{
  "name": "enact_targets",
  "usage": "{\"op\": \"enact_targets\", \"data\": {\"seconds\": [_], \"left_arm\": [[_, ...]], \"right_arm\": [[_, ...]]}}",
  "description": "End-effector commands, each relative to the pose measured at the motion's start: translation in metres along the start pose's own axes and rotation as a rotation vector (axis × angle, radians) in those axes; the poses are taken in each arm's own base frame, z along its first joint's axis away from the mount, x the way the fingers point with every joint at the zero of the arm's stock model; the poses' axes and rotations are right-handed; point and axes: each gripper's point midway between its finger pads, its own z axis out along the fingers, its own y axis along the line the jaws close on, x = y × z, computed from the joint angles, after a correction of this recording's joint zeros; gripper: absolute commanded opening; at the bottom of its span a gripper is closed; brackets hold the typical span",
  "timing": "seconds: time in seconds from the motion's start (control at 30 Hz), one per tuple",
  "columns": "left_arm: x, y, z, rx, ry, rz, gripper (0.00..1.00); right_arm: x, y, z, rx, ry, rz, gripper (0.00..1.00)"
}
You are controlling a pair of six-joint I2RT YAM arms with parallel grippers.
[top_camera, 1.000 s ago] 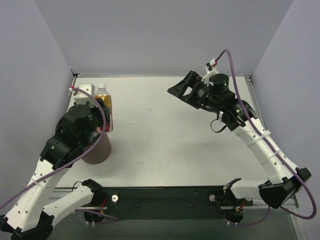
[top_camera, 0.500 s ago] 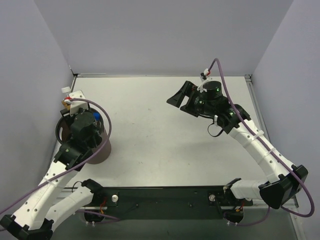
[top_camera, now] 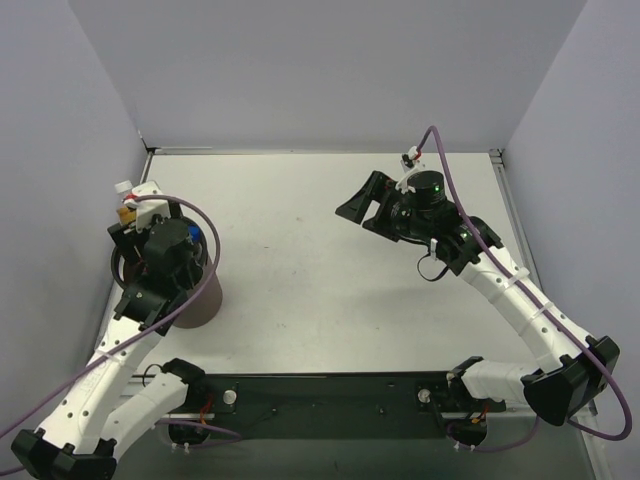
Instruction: Put the plastic bottles in the bin
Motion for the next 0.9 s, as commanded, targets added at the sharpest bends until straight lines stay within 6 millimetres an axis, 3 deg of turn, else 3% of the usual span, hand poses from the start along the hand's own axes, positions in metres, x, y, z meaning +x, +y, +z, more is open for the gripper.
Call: {"op": "enact_targets", "data": {"seconds": [0.0, 0.03, 0.23, 0.4, 0.5, 0.63, 0.87], "left_arm": [[-0.013, 0.007, -0.005, 0.023, -0.011, -0.066, 0.88], [-0.019, 0.008, -0.006, 0.026, -0.015, -0.075, 0.92], [-0.033, 0.011, -0.009, 0.046, -0.019, -0.079, 0.96], [-0.054, 0.000, -0.017, 0.160, -0.011, -0.109, 0.96], [-0.065, -0.022, -0.025, 0.298, 0.013, -0.107, 0.97], [-0.066, -0.056, -0.040, 0.487, 0.089, -0.087, 0.97], [-0.050, -0.108, -0.073, 0.772, 0.230, -0.098, 0.97]], "right_arm": [[-0.012, 0.013, -0.007, -0.058, -0.044, -0.022, 0.79], [-0.012, 0.014, -0.007, -0.061, -0.044, -0.023, 0.79], [-0.011, 0.013, -0.003, -0.063, -0.036, -0.011, 0.79], [-0.010, 0.014, -0.003, -0.062, -0.034, -0.011, 0.79], [-0.011, 0.015, -0.002, -0.065, -0.033, -0.013, 0.79], [-0.008, 0.014, -0.001, -0.065, -0.025, -0.013, 0.80], [-0.005, 0.009, -0.001, -0.055, -0.020, -0.012, 0.80]]}}
